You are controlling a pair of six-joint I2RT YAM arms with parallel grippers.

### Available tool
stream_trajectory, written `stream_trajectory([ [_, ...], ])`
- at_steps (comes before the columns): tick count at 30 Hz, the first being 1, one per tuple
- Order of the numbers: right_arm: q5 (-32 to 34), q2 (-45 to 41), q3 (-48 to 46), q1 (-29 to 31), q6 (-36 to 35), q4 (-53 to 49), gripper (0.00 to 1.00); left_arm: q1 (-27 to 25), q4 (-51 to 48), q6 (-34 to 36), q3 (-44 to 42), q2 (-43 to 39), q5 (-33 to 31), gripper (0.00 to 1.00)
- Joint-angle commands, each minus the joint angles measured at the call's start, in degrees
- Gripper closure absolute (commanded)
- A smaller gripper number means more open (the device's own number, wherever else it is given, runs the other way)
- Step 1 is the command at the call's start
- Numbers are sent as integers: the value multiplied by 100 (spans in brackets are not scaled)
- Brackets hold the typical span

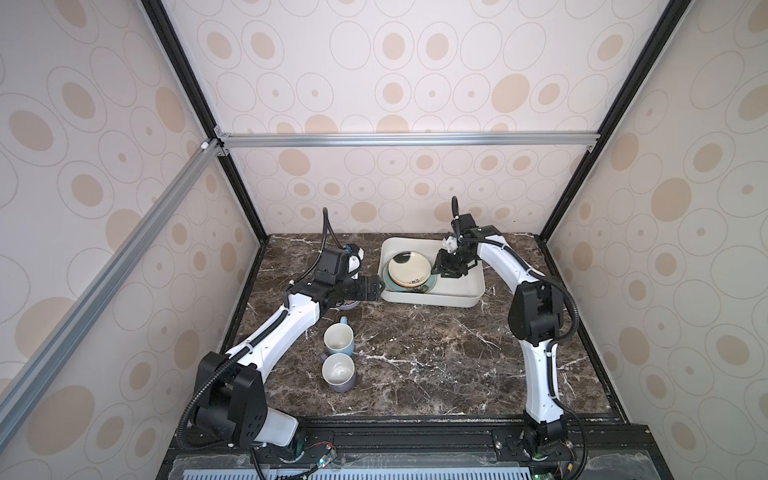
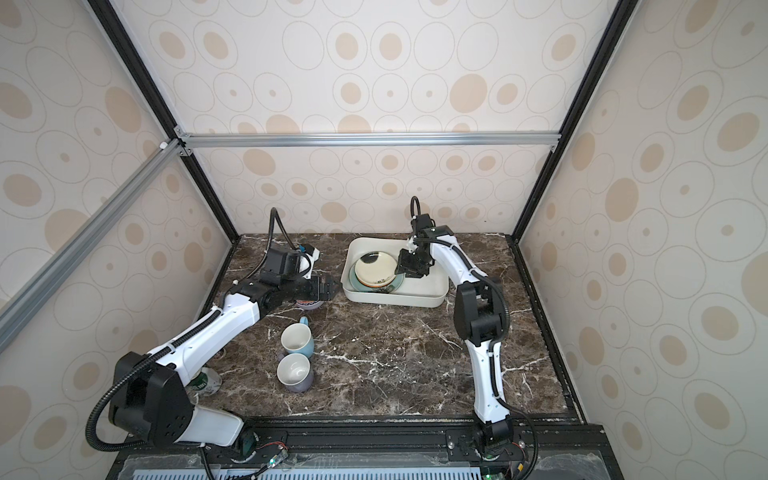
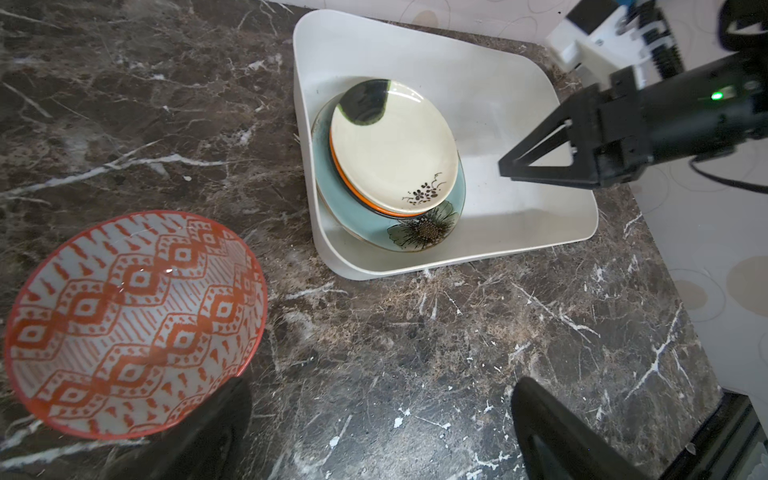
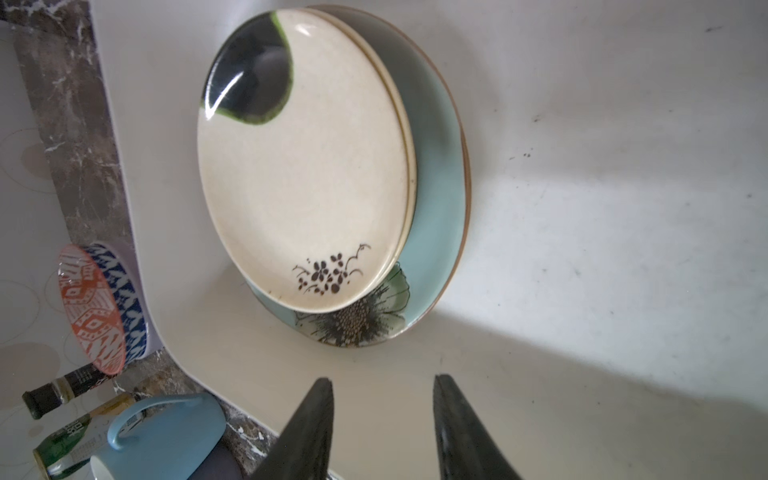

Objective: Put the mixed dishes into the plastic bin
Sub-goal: 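Open the right gripper and withdraw it while the left gripper moves to the orange-patterned bowls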

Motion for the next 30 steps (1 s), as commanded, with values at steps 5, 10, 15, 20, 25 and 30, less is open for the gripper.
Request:
stream_trajectory([
  [5,50,-1216,-1249,202,-194,329,58,148,-202,-74,-206,-494,-548,2],
  [10,-89,-1861,-1880,346,-353,434,53,536,-309,-97,-164,-437,-485,4],
  [15,-283,-2468,-2402,510,-572,488,42,780,-364,-65,20,-132,-511,4],
  [20,61,-2988,-2994,511,-712,695,36,903,-461,-8,308,263,-653,5],
  [25,539,-3093,-3219,357,-858,709,35,992,-539,-3,526,574,-765,6],
  [30,1055,-2892,-3380,-455,-499,1075,35,1032,-550,-37,622,701,-783,6],
])
